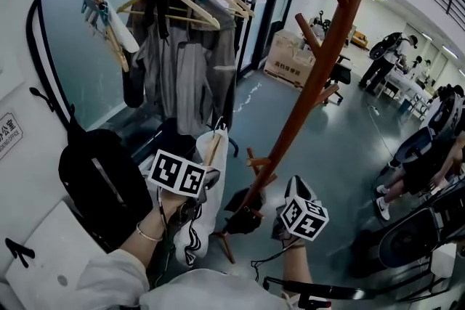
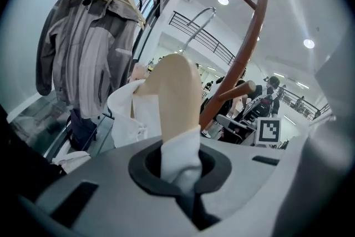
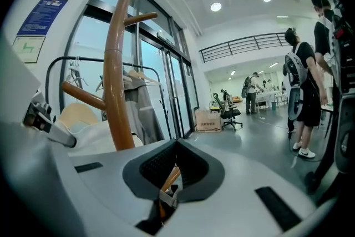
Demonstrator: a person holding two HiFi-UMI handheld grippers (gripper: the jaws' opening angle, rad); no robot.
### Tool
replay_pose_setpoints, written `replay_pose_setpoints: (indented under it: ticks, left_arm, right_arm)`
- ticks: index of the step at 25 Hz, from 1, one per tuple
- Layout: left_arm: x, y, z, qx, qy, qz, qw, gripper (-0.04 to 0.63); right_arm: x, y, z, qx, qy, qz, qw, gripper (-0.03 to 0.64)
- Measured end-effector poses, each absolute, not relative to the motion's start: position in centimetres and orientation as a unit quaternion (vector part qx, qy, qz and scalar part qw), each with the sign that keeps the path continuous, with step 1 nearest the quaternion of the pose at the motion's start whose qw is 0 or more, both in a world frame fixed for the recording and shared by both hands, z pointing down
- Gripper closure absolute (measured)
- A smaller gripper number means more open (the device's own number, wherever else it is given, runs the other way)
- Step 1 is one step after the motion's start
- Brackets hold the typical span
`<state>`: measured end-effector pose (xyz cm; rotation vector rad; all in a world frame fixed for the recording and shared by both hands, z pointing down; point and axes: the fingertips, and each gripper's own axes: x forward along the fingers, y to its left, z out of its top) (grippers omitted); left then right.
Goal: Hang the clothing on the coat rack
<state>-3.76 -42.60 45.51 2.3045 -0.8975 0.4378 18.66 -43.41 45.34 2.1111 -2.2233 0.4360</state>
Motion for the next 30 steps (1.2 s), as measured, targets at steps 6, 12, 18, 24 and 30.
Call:
replay_pose_setpoints:
  ticks: [6,12,18,24,30]
  left_arm:
    - [-3.7,-43.6,43.9,0.877,-0.344,0.173,0.287,0.581]
    - [-4.2,-44.9,41.9,0.88,-0.352,0.187,0.259,0.581]
    - [-4.9,-46.1,39.9,0.879,-0.364,0.181,0.247,0.581]
    - [-4.5,-46.2,37.7,0.887,-0.359,0.175,0.231,0.581]
    - [-3.8,-46.4,35.5,0.894,-0.353,0.175,0.211,0.581]
  right_arm:
    - [19.1,-43.7,44.5,0.678,-0.722,0.137,0.026,0.594]
    - [19.4,-44.2,43.3,0.668,-0.732,0.133,0.033,0.594]
    - [19.4,-44.8,42.3,0.664,-0.735,0.127,0.043,0.594]
    - [19.4,-45.3,41.5,0.662,-0.738,0.121,0.042,0.594]
    - [19.5,-45.6,40.4,0.663,-0.739,0.114,0.038,0.594]
